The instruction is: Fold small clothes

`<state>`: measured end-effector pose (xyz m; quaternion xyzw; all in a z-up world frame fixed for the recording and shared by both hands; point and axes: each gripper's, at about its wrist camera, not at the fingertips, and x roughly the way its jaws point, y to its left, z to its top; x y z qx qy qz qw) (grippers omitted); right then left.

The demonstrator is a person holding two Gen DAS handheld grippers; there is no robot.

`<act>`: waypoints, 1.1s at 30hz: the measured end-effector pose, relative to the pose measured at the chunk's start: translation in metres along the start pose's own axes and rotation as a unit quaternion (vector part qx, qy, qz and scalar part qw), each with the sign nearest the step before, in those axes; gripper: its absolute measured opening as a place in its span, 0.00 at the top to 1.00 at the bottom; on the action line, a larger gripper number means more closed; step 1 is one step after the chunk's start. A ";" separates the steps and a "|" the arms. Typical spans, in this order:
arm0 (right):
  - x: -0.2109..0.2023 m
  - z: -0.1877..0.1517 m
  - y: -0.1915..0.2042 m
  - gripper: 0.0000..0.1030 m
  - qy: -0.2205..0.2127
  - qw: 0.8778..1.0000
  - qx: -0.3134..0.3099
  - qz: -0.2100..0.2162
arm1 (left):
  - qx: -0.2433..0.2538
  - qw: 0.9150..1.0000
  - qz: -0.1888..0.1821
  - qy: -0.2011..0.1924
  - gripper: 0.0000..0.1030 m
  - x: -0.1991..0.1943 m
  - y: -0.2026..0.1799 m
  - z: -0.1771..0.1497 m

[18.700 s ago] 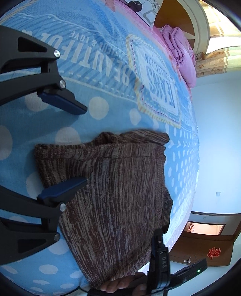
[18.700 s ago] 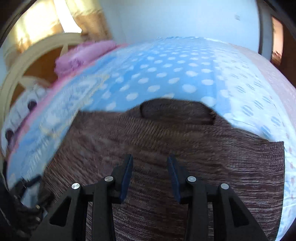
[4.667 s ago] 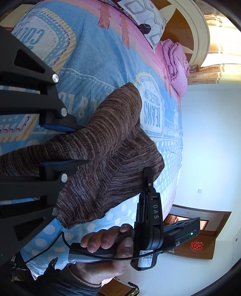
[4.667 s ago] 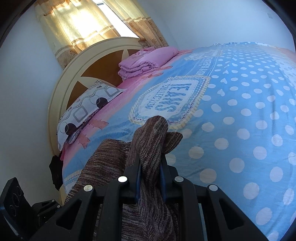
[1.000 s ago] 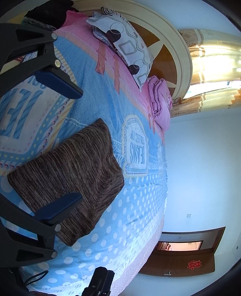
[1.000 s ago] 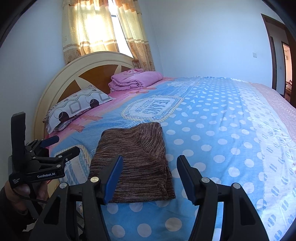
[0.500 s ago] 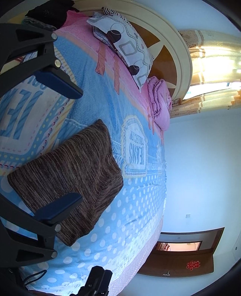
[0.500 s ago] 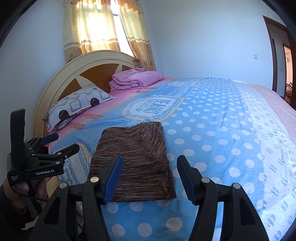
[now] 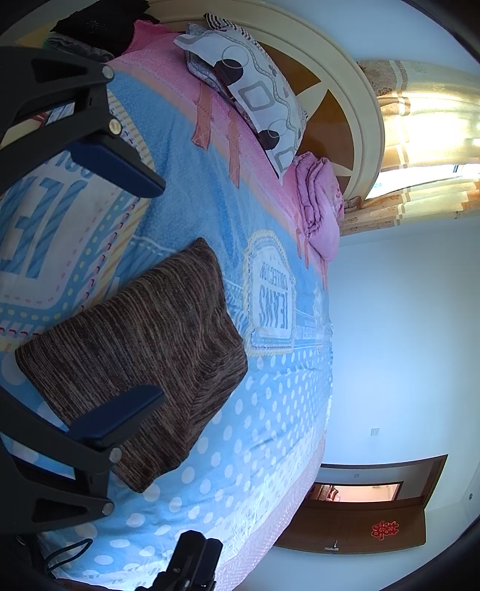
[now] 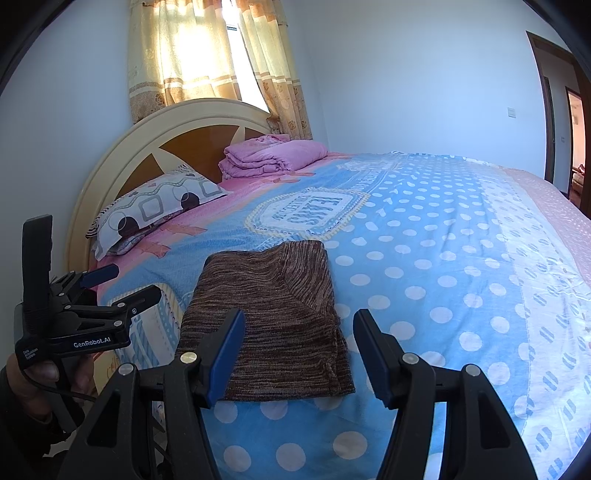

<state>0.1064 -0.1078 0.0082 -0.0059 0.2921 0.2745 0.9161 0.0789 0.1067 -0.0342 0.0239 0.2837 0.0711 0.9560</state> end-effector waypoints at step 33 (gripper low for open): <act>-0.006 0.000 0.003 0.40 -0.016 1.000 -0.008 -0.002 | -0.002 1.000 0.014 0.019 0.00 0.008 0.002 -0.003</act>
